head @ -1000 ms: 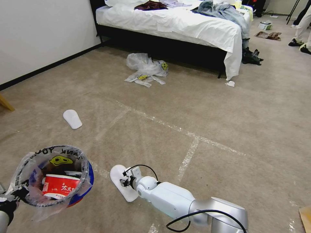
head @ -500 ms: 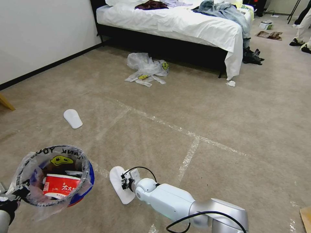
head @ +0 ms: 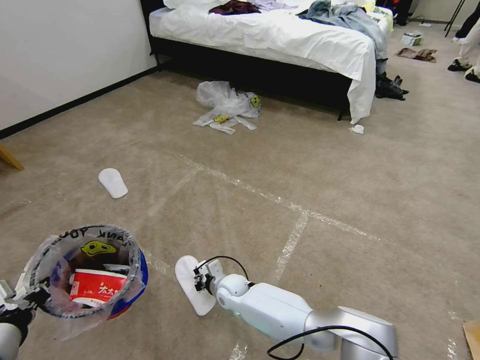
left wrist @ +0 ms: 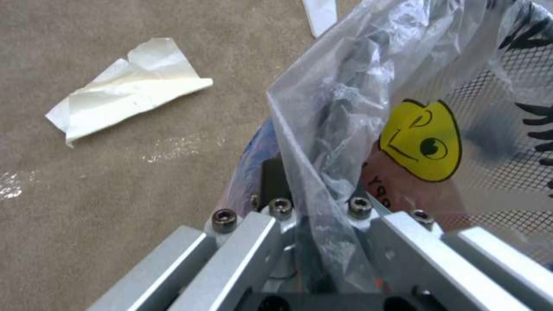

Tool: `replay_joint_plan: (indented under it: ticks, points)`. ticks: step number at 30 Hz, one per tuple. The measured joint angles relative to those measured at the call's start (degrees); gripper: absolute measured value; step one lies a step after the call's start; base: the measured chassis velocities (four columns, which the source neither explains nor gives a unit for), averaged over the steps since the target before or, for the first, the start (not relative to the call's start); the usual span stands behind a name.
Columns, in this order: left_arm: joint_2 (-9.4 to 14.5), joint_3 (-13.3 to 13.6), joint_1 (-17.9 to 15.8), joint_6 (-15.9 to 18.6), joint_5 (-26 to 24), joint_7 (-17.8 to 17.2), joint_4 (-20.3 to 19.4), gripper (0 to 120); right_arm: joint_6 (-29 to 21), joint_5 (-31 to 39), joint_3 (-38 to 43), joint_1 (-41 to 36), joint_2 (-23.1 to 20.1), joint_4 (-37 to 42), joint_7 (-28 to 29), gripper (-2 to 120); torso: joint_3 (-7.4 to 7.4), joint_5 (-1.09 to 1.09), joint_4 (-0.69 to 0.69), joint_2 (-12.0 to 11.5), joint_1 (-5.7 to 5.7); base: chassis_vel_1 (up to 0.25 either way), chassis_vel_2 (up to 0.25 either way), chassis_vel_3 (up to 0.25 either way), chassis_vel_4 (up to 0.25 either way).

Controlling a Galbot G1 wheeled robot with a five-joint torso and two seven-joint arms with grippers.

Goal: Pick up the trash bin and place the garbage on the floor into it.

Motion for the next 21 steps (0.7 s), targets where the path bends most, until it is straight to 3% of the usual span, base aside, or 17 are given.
replay_joint_plan:
  ticks: [10, 21]
  points:
    - [0.22, 1.05, -0.66, 0.08, 0.15, -0.05, 0.04, 1, -1.17, 3.17, 1.73, 1.76, -7.47, 14.04, 5.01, 0, -0.01, 0.0, 0.0, 0.0, 0.0, 0.0, 0.0, 0.0, 0.0]
    - [1.03, 2.15, -0.99, 0.27, 0.09, -0.19, 0.19, 1, 3.0, 2.51, 7.97, 4.86, -13.59, 26.88, 4.81, 0, -0.01, 0.01, 0.0, 0.0, 0.0, 0.0, 0.0, 0.0, 0.0]
